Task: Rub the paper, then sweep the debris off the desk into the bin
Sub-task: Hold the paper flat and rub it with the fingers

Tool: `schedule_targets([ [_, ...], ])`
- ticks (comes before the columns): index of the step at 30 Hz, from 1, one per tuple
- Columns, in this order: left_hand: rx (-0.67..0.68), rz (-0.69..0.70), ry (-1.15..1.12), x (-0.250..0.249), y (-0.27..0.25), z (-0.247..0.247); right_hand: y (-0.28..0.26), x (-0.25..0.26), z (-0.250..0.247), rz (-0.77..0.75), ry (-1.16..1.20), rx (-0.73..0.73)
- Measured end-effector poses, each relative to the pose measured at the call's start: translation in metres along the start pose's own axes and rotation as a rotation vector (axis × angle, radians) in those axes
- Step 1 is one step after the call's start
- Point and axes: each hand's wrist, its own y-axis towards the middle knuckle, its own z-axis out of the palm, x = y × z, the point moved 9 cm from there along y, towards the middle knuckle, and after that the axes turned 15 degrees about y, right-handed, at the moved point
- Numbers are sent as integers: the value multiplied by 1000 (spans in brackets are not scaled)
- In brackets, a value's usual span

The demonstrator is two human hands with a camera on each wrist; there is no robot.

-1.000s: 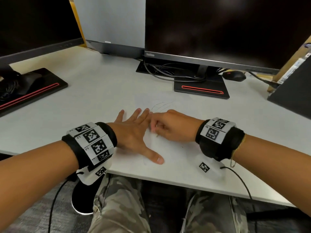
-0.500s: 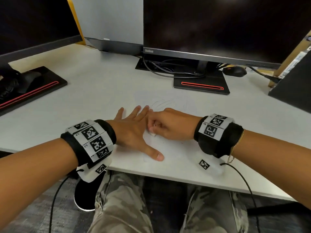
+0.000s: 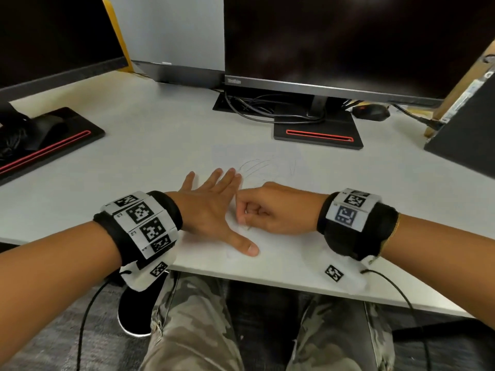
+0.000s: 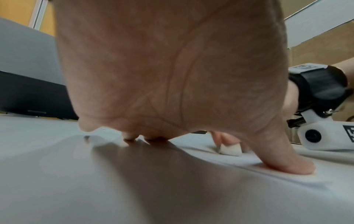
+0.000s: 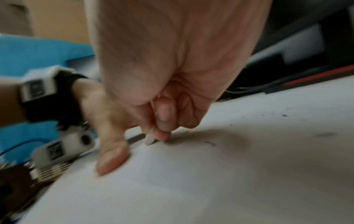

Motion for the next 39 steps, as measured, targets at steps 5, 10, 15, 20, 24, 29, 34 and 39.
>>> schedule_targets([
  [5,0,-2,7,-1,-1,-1,-8,-11,-14,29,-8,-80],
  [10,10,-4,9,-2,-1,-1,-11,-14,-14,14,-33,-86],
  [15,12,-5,22,-3,-2,-2,-13,-6,2,-7,2,16],
  [20,7,2,20,-4,-2,-3,-12,-14,-15,19,-11,-122],
  [24,8,14,25,-4,-2,-3,-18,-1,3,6,10,30],
  [29,-211,52,-174,4,-16,-36,-28,-15,-42,50,63,-210],
  [34,-637,212,-675,-3,-39,-70,-29,5,-35,-50,235,-231],
  [39,-620,161,-646,5,-33,-62,-24,-9,-31,10,28,-205],
])
